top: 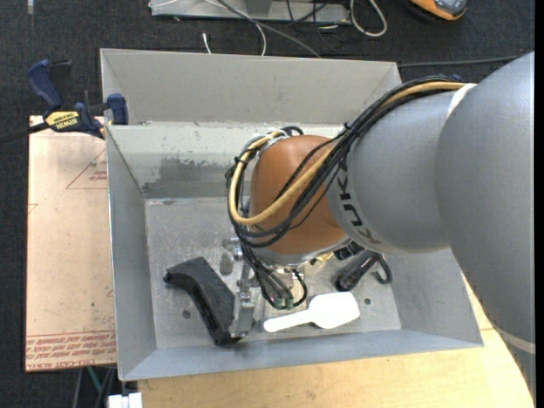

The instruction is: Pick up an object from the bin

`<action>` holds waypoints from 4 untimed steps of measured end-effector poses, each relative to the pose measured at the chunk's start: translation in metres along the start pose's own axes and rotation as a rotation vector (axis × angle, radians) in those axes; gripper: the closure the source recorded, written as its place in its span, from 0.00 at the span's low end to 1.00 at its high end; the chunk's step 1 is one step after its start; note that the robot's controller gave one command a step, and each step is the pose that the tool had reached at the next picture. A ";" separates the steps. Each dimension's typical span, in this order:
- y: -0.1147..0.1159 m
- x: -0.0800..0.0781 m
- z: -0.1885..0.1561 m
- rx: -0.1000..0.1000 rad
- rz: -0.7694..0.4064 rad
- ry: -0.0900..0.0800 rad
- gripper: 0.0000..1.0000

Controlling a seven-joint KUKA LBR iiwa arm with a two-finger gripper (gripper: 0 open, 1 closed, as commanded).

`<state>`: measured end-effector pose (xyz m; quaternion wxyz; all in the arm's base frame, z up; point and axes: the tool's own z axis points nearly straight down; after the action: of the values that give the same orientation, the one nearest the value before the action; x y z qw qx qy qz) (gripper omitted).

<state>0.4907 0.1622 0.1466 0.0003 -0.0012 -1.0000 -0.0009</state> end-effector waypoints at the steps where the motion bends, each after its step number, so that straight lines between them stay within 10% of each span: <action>1: 0.000 0.000 0.000 0.000 0.000 0.000 0.00; 3: -0.017 0.003 0.060 -0.003 -0.077 -0.017 0.00; 4: -0.038 -0.031 0.059 -0.002 -0.432 -0.017 0.00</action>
Offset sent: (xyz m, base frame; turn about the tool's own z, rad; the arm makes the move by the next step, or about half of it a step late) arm -0.0048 -0.0197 -0.0643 -0.1422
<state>0.5214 0.1245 0.0872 -0.0086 0.2133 -0.9769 -0.0018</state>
